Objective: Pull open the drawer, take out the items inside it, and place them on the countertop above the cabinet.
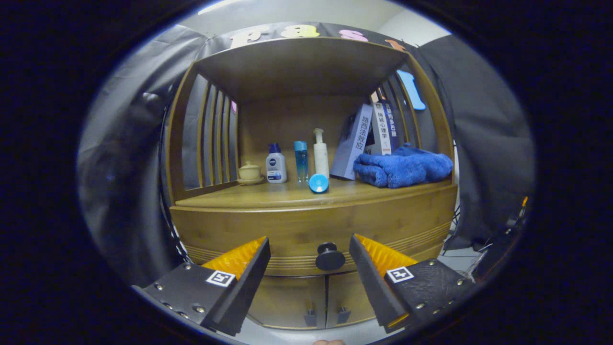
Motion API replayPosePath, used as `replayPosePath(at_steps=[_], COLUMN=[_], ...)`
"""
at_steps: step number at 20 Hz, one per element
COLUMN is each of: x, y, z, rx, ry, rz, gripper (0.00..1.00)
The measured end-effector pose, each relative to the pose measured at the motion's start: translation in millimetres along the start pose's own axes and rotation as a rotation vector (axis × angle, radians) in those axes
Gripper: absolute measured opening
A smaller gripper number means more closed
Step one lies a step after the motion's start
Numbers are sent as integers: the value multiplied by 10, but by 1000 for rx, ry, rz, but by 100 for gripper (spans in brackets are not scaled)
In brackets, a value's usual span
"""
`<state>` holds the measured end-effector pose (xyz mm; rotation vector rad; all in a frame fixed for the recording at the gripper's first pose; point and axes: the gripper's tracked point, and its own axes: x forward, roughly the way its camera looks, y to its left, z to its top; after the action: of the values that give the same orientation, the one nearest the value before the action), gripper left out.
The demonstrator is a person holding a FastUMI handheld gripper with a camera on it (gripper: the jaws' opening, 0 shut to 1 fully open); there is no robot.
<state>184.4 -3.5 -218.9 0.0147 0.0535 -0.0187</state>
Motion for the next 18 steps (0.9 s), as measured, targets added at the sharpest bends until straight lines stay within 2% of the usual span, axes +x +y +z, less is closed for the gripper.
replayPosePath(at_steps=[5,7,13,18], x=[-473,-610,-1167,-1645], y=[-28,-9,141,46], z=[450,612,1215,1780], rx=[-199,-240,-159,-143], ry=[-21,-24,-26,-36], rz=[-27,-28,16,10], gripper=[97,97,96,96])
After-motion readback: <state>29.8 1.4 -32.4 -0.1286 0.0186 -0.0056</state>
